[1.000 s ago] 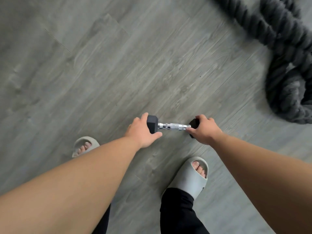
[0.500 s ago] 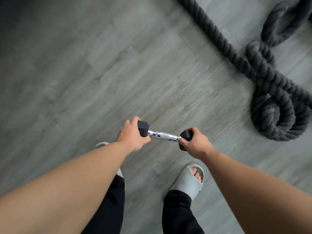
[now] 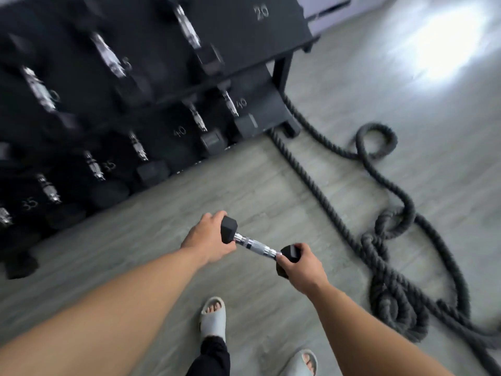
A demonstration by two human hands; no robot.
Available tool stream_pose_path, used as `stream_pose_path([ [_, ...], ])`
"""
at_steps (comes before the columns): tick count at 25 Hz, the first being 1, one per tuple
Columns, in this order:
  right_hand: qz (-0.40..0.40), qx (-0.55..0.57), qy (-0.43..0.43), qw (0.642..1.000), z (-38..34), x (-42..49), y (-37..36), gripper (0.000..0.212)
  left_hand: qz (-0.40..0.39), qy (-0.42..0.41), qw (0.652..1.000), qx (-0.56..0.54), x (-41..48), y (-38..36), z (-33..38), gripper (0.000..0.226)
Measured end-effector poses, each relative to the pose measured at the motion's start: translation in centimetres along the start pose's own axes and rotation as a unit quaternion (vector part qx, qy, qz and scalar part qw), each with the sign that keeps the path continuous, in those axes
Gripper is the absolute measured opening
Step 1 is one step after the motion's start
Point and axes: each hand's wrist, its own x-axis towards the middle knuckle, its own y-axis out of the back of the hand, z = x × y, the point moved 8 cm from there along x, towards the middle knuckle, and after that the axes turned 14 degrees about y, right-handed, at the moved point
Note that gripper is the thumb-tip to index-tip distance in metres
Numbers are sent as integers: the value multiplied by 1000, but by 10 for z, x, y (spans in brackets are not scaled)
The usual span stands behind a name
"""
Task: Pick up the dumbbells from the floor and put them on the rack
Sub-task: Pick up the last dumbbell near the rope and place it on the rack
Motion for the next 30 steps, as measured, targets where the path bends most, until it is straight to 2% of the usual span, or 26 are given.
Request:
stream_pose_path([
  [6,26,39,42,998,-150,-73,27,46,36,-31,999,-12,-65,167,-10,59],
  [9,22,7,99,995,-222,-86,36,49,82,-25,996,-22,-91,229,-31,65],
  [14,-8,-47,215,975,-331,-115,32,60,178,12,980,-84,-159,306,-96,60],
  [22,-62,-80,321,942,-448,-198,-35,60,258,70,957,-115,-258,388,-211,63],
  [26,-66,-67,339,936,-507,-225,-92,58,292,80,946,-118,-269,437,-280,80],
  [30,-82,-58,330,939,-563,-243,-184,70,296,111,937,-149,-260,483,-380,93],
])
